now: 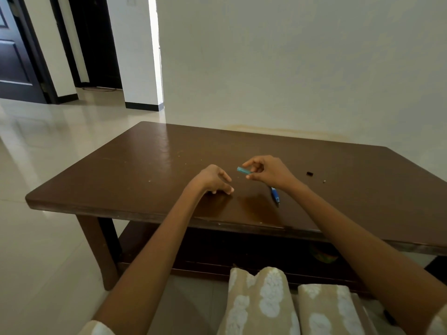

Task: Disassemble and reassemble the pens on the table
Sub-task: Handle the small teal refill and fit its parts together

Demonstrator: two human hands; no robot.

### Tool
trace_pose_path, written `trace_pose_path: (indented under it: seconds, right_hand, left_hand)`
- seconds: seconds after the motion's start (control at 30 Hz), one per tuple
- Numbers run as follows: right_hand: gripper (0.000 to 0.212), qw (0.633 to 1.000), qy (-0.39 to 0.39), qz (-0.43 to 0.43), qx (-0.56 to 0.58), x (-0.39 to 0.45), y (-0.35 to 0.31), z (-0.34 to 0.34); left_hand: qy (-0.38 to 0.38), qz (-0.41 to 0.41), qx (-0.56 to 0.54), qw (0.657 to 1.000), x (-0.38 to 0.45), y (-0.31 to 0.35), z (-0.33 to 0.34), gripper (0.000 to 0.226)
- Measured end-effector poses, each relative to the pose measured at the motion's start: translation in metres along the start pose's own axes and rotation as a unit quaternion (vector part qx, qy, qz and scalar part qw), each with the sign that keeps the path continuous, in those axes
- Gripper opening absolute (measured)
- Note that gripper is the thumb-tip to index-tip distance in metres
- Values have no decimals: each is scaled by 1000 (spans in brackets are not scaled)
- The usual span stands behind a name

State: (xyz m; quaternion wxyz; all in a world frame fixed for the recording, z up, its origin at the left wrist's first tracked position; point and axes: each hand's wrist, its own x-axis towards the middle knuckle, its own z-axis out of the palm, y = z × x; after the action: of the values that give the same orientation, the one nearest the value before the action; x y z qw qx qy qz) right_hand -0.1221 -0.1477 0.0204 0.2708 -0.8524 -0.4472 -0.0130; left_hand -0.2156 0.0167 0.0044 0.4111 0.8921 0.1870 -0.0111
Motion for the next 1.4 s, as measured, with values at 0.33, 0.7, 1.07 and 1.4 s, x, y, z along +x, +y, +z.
trace_pose_path:
  seconds: [0.33, 0.7, 1.07, 1.4]
  right_hand:
    - [35, 1000, 3, -4, 10, -4, 0, -5]
    - [31, 982, 81, 10, 172, 5, -9, 5]
    - [22, 974, 95, -8, 206, 38, -25, 22]
    - [30, 993, -58, -9, -103, 64, -14, 47]
  left_hand:
    - [-2, -40, 62, 997, 6, 14, 6, 31]
    - [55, 122, -232, 963, 3, 8, -6, 37]
    - [158, 196, -292, 923, 11, -3, -11, 12]
    - [278, 137, -379, 872, 38, -16, -12, 18]
